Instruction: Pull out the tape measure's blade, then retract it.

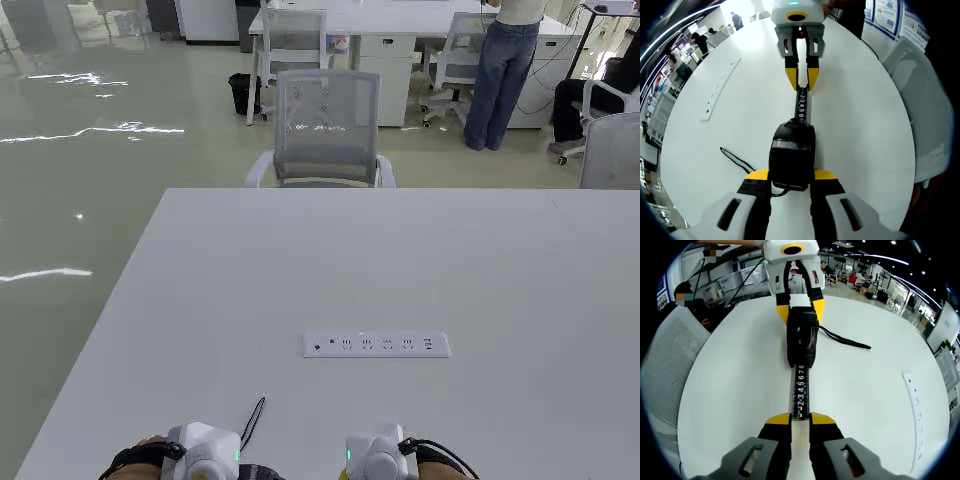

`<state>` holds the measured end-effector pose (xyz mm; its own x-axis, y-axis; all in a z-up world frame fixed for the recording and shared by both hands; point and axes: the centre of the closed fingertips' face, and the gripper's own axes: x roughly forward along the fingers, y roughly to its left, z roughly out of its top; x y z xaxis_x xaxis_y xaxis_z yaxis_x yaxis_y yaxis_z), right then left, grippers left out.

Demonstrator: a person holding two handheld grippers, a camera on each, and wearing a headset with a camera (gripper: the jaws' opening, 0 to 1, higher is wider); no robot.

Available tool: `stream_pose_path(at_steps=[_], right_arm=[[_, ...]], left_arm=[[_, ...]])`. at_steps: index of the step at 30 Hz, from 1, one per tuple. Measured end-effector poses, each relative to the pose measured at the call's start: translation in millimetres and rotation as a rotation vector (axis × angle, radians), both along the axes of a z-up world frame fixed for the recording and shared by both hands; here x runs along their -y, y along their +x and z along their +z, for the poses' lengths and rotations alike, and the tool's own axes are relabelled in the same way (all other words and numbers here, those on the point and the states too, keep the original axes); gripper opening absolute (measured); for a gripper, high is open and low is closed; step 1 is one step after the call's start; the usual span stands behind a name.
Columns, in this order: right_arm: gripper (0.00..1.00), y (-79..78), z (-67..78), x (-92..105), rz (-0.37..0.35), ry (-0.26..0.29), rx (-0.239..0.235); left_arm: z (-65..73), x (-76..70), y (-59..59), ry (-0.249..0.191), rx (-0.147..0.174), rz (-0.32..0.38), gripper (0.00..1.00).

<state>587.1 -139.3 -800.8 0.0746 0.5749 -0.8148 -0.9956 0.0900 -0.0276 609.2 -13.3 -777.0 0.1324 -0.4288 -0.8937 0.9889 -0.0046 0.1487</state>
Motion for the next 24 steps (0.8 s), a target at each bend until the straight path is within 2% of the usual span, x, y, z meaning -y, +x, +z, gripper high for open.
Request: stream_pose_path(at_steps=[24], right_arm=[[0.10,-1.2,-1.3,13.8,0.011,-0.024,0.005]], left_arm=[[-0.1,-0.1,-0.7,0.001,-0.001,0.000,0.25]])
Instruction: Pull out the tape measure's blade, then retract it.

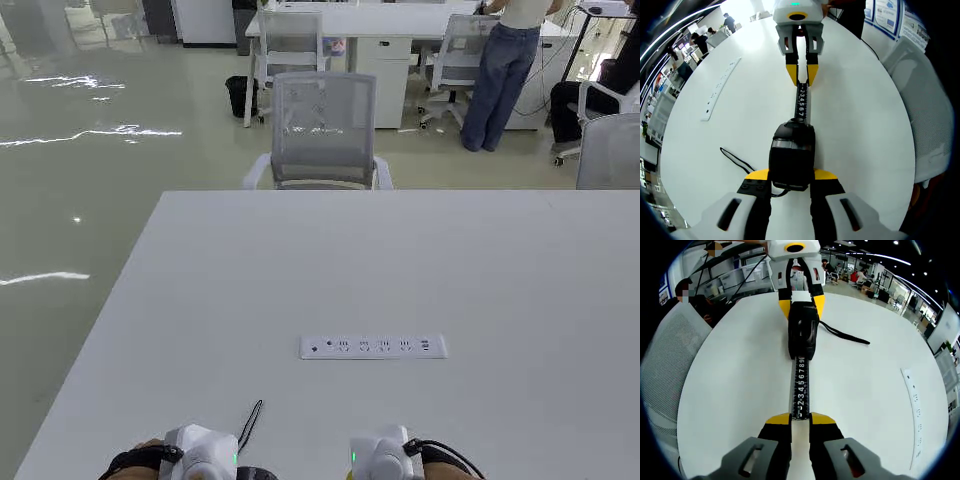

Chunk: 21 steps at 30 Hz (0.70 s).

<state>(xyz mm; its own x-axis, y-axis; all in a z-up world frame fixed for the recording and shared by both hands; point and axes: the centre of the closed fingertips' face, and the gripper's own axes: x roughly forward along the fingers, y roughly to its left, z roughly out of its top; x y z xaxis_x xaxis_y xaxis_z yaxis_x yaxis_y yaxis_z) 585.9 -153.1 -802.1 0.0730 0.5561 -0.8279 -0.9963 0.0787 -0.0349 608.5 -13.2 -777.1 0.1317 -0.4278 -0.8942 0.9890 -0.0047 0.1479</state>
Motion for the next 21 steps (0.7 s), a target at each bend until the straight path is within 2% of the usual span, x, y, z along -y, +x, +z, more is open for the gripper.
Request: stream_pose_path(at_steps=[21], right_arm=[[0.10,-2.2,-1.9,13.6,-0.010,-0.008,0.000]], left_arm=[[-0.5,0.5,-0.5,0.003,0.000,-0.002,0.25]])
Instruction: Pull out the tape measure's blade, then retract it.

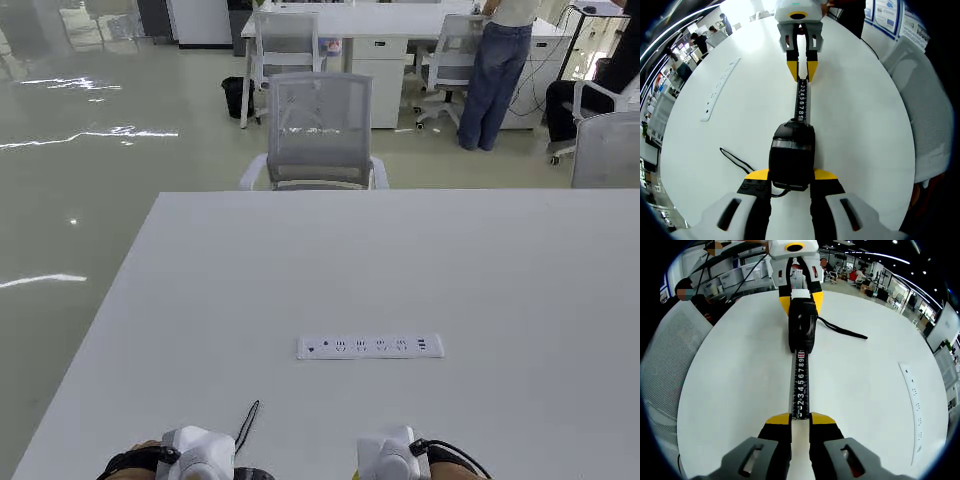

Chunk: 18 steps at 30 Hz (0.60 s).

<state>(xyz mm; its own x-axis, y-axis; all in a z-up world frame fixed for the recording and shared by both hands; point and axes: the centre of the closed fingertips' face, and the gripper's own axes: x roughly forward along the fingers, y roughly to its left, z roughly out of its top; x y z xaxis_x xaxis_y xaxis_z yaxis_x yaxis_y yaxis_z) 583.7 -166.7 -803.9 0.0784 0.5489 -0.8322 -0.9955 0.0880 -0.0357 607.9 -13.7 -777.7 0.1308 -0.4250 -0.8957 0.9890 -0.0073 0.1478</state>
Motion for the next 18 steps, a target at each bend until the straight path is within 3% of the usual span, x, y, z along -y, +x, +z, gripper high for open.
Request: stream_pose_path(at_steps=[18], right_arm=[[0.10,-1.3,-1.6,10.6,-0.010,-0.008,0.001]], left_arm=[[0.6,0.7,-0.3,0.000,0.001,-0.001,0.25]])
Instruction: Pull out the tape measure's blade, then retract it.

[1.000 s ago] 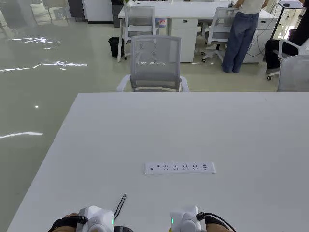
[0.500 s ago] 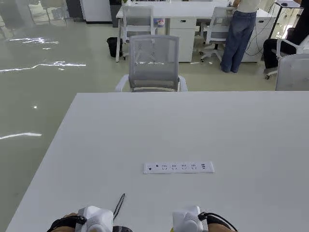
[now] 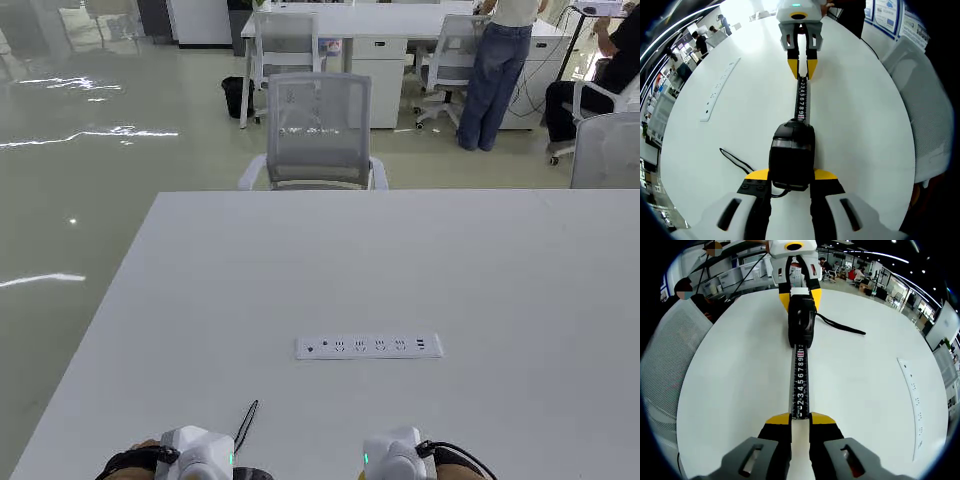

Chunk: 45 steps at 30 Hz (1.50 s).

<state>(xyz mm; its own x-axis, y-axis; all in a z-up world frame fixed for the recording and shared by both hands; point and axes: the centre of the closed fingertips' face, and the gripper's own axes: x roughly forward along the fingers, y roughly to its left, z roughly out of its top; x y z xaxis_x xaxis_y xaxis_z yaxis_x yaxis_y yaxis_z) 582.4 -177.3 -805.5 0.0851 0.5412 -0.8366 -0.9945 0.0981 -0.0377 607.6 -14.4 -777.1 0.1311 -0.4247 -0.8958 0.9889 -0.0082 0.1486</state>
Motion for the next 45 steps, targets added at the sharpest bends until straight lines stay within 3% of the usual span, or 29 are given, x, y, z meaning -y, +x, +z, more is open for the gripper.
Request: stream_pose_path(at_steps=[45], right_arm=[[0.10,-2.6,-0.5,24.5,-0.006,-0.017,-0.004]], left_arm=[[0.2,0.2,-0.6,0.005,-0.003,0.000,0.25]])
